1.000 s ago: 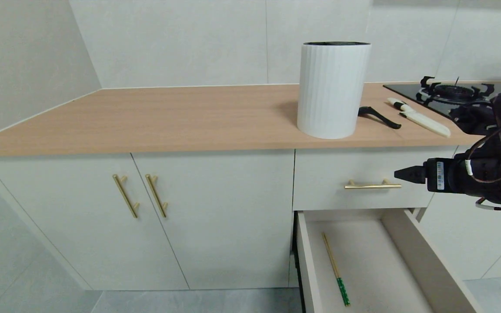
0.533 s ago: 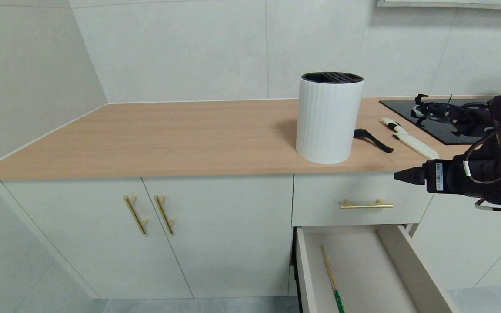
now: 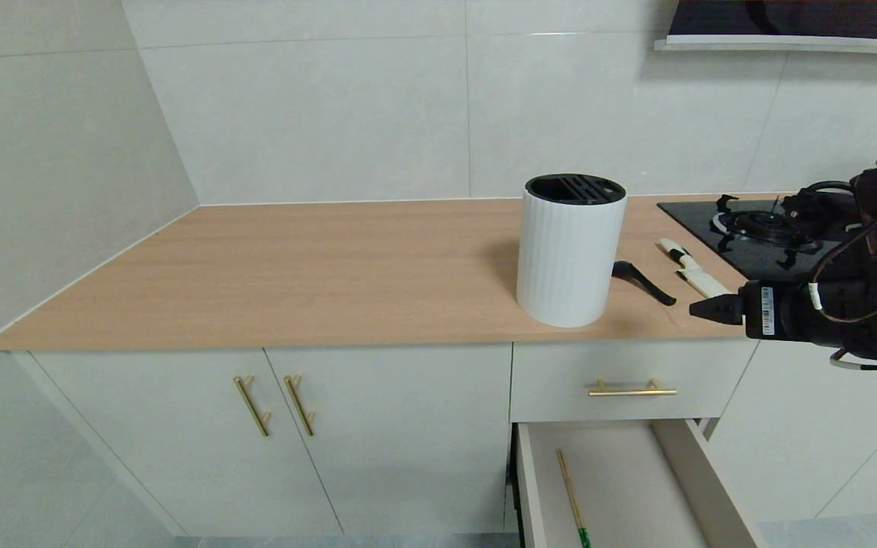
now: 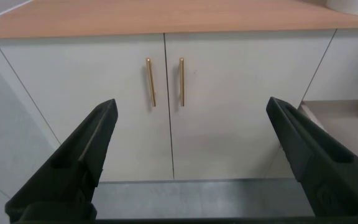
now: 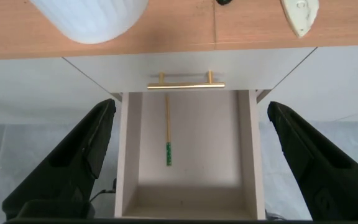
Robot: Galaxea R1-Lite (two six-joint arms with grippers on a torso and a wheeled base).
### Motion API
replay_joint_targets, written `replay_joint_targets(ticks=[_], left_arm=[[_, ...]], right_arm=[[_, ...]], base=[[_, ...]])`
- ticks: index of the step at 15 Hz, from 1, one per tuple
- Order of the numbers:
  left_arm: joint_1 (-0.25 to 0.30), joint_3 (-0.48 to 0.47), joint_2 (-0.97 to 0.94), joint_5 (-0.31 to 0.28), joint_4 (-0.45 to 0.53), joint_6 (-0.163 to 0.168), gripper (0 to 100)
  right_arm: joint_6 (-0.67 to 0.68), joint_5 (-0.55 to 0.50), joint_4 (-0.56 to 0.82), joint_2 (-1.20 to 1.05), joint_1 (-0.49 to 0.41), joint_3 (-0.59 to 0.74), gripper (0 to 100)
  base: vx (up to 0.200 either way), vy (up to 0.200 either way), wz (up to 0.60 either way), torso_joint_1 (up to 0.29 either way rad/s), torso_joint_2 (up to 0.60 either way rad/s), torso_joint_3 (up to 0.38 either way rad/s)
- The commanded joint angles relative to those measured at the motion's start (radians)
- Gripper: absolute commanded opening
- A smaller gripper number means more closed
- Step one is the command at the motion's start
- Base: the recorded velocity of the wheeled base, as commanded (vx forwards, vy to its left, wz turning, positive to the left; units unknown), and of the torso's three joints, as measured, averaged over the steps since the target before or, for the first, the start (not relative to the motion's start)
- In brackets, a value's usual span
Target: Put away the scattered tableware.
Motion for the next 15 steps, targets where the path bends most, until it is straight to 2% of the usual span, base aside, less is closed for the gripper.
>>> replay_joint_targets(ticks=[1,3,6,8,11,13,15], left_arm=[[0.000,0.001,0.001,0.000,0.001,0.000,100],[0.000,0.001,0.001,0.000,0.001,0.000,100],[0.000,0.001,0.001,0.000,0.001,0.000,100],[0.000,-0.001,0.001,0.000,0.001,0.000,100],[0.000,-0.001,0.001,0.000,0.001,0.000,100],[0.000,0.001,0.001,0.000,0.001,0.000,100],[0.000,0.001,0.001,0.000,0.001,0.000,100]], right_arm=[[0.000,0.001,0.000,0.012,0.000,-0.002,100],[-0.005,0.001,-0.022,0.044,-0.013,-0.007,100],[-0.135,0.035,-0.101,0.101,-0.086,-0.010,100],[-0.169,0.125,-0.170,0.159,-0.125,-0.036,100],[-0.281,0.343,-0.273,0.322,-0.225,-0.146,100],[-0.290,0.403,-0.324,0.403,-0.239,-0.194,100],[-0.295,0.400,-0.371,0.452,-0.239,-0.206,100]], base=[[0.000,0.000,0.00,0.061,-0.14,-0.071],[0.000,0.000,0.00,0.018,-0.04,-0.021],[0.000,0.000,0.00,0.000,0.00,0.000],[0.000,0.000,0.00,0.000,0.00,0.000],[0.000,0.000,0.00,0.000,0.00,0.000],[0.000,0.000,0.00,0.000,0.00,0.000],[0.000,0.000,0.00,0.000,0.00,0.000]])
